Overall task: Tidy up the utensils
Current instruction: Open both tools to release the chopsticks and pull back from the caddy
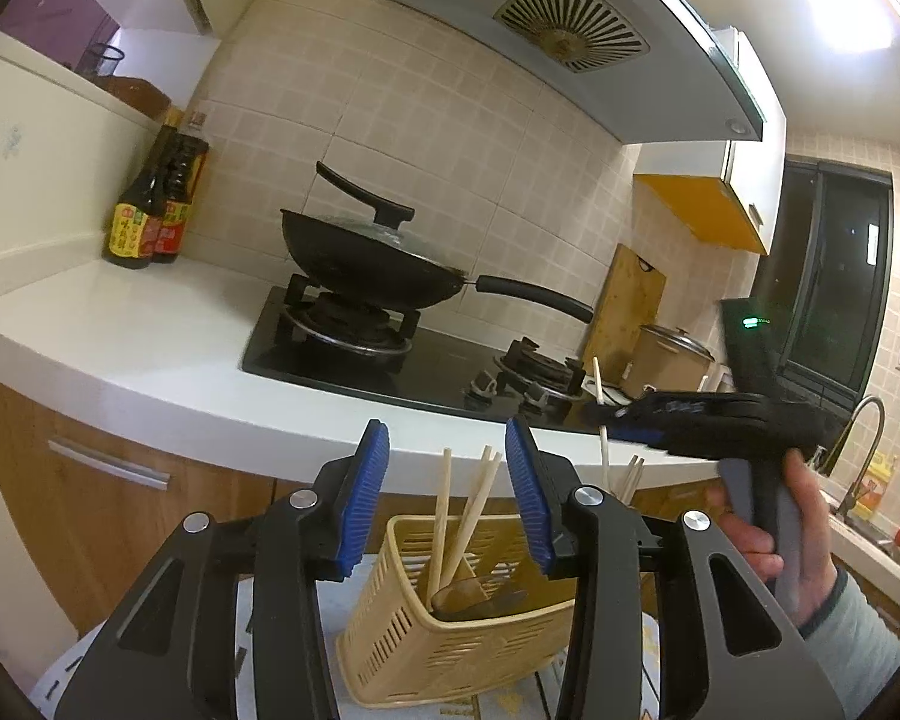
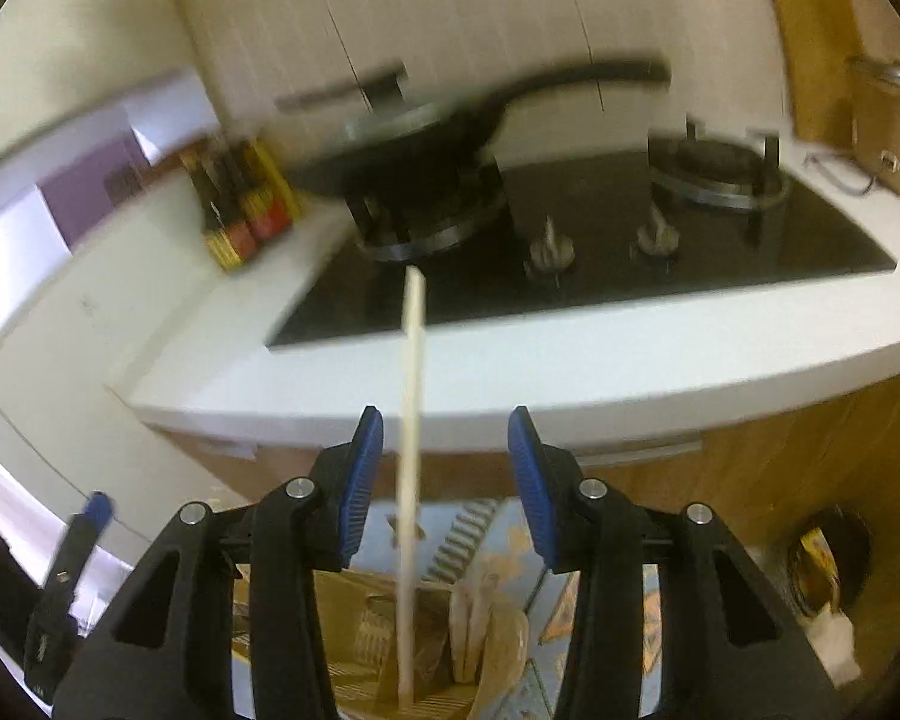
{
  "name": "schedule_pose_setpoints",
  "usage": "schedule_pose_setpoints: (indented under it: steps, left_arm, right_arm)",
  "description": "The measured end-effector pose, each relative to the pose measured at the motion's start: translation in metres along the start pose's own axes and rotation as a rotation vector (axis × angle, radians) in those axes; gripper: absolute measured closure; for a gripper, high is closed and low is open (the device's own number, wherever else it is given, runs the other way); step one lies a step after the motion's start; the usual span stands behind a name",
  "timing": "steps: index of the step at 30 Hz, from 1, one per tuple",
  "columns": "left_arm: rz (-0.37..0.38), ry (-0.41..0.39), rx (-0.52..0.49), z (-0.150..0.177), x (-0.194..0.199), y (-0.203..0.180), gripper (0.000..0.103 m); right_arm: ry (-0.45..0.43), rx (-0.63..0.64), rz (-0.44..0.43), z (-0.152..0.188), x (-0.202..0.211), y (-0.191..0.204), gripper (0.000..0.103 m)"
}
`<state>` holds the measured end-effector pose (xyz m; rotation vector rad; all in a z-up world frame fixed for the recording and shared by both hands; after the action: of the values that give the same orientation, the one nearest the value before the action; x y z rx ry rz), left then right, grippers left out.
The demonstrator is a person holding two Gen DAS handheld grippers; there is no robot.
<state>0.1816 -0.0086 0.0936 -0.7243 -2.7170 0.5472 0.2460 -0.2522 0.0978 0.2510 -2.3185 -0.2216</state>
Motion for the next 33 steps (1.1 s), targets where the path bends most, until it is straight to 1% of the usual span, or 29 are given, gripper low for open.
schedule_pose_setpoints:
  steps: [1, 2, 3, 8, 11, 14, 16, 19, 20, 21, 22, 23, 25, 26, 27, 29, 30, 32, 33]
  left_arm:
    - [0.001, 0.003, 0.005, 0.0, 0.0, 0.002, 0.065]
    - [0.0, 0.007, 0.009, 0.001, -0.001, 0.004, 0.065]
    - [-0.001, 0.01, 0.011, 0.002, -0.001, 0.005, 0.065]
    - [0.0, 0.037, 0.033, 0.009, -0.004, 0.012, 0.065]
    - [0.006, 0.038, 0.048, 0.012, -0.003, 0.013, 0.065]
    - [0.005, 0.037, 0.045, 0.013, 0.002, 0.011, 0.065]
    - [0.002, 0.039, 0.035, 0.015, 0.007, 0.01, 0.065]
    - [-0.002, 0.044, 0.024, 0.016, 0.014, 0.01, 0.065]
    - [-0.004, 0.045, 0.023, 0.017, 0.017, 0.011, 0.065]
    - [-0.005, 0.045, 0.023, 0.017, 0.019, 0.011, 0.064]
    - [-0.005, 0.045, 0.026, 0.018, 0.023, 0.011, 0.062]
    - [-0.002, 0.046, 0.029, 0.019, 0.027, 0.011, 0.059]
    - [0.004, 0.056, 0.027, 0.021, 0.035, 0.009, 0.058]
    - [0.005, 0.058, 0.023, 0.023, 0.039, 0.008, 0.055]
    - [0.006, 0.059, 0.017, 0.025, 0.046, 0.006, 0.052]
    - [0.006, 0.061, 0.014, 0.029, 0.056, 0.001, 0.043]
    - [0.008, 0.064, 0.014, 0.031, 0.06, 0.0, 0.041]
    - [-0.004, 0.079, 0.01, 0.041, 0.073, -0.008, 0.031]
    - [-0.01, 0.087, 0.004, 0.046, 0.077, -0.01, 0.028]
  right_arm:
    - [0.014, -0.001, -0.018, 0.001, -0.005, 0.001, 0.079]
    - [0.016, 0.0, -0.028, 0.003, -0.007, 0.003, 0.093]
    - [0.008, 0.008, -0.029, 0.005, -0.006, 0.004, 0.099]
    - [-0.15, 0.081, -0.011, -0.001, 0.036, 0.025, 0.101]
    - [-0.266, 0.147, 0.035, -0.007, 0.062, 0.044, 0.101]
    - [-0.355, 0.16, 0.077, -0.007, 0.071, 0.048, 0.101]
    - [-0.394, 0.136, 0.085, -0.004, 0.071, 0.044, 0.101]
    - [-0.394, 0.098, 0.049, 0.0, 0.065, 0.04, 0.1]
    - [-0.398, 0.101, 0.05, 0.002, 0.064, 0.04, 0.1]
    - [-0.41, 0.116, 0.065, 0.006, 0.065, 0.042, 0.099]
    - [-0.406, 0.126, 0.07, 0.009, 0.065, 0.043, 0.098]
    - [-0.395, 0.129, 0.057, 0.012, 0.064, 0.044, 0.094]
    - [-0.379, 0.121, 0.015, 0.022, 0.071, 0.043, 0.082]
    - [-0.386, 0.124, 0.01, 0.028, 0.079, 0.043, 0.059]
    - [-0.397, 0.132, 0.02, 0.033, 0.087, 0.044, 0.045]
    - [-0.409, 0.153, 0.041, 0.047, 0.103, 0.046, 0.045]
    - [-0.401, 0.162, 0.04, 0.057, 0.112, 0.048, 0.045]
    - [-0.387, 0.16, 0.034, 0.081, 0.128, 0.052, 0.045]
    - [-0.378, 0.164, 0.037, 0.092, 0.133, 0.054, 0.045]
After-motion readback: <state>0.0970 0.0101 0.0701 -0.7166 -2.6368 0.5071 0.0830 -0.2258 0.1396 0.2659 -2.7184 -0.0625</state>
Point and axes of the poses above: each gripper's, at about its wrist camera, not at the fingertips, and x roughly against the way its jaws point, y to its left, z to its underside, the point moved 6 cm from there along -x, roughly the way its jaws point, and after that the axes turned 5 degrees about x, right-handed, at the moved point
